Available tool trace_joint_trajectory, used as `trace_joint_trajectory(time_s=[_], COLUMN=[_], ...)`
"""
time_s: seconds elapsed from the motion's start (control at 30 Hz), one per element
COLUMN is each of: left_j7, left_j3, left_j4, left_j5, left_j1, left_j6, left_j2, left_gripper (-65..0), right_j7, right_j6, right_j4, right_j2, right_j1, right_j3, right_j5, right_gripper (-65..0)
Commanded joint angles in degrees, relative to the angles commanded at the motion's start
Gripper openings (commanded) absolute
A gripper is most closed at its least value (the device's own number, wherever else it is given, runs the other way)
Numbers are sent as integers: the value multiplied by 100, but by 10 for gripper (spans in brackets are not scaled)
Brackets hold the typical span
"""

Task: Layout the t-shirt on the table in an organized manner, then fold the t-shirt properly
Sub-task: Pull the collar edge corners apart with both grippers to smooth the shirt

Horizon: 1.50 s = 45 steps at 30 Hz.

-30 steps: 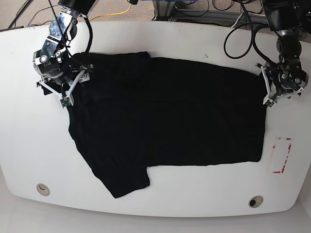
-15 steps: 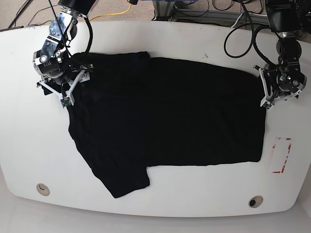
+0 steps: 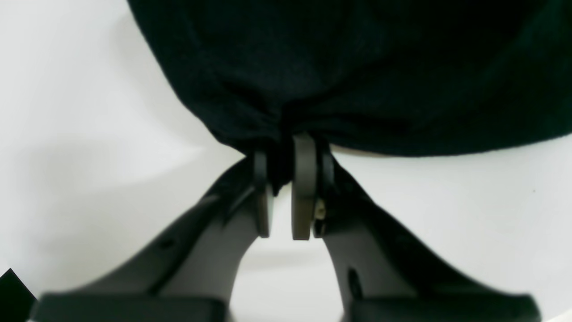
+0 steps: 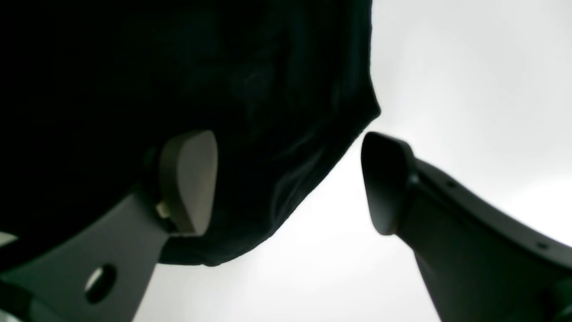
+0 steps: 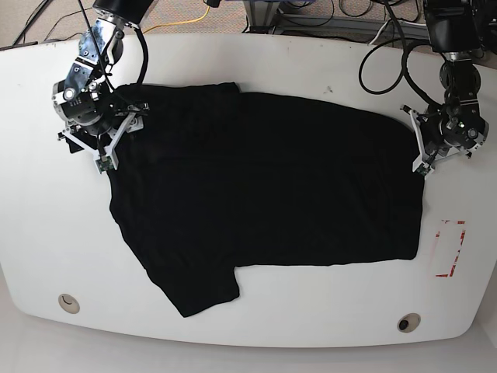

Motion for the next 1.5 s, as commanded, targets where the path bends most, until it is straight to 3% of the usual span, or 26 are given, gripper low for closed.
trace_joint_trajectory(time_s=[0.57, 0.87, 1.17, 1.5], left_j7=[782, 985, 985, 976], left_j3=[-9, -26, -633, -1073], left_j4=[2453, 2708, 2927, 2927], left_j5=[9, 0, 26, 0], left_j1=[870, 1240, 1916, 2347], left_j6=[0, 0, 0, 0], left_j2=[-26, -176, -193, -466], left_gripper=[-618, -618, -618, -617], right_j7=[-9, -9, -9, -9], right_j6=[0, 0, 0, 0], right_j4=[0, 0, -9, -26], right_j2=[0, 35, 35, 88], right_j1=[9, 18, 18, 26], right_j3=[9, 18, 325, 325], right_j5=[0, -9, -18, -35], right_gripper=[-166, -166, -166, -165])
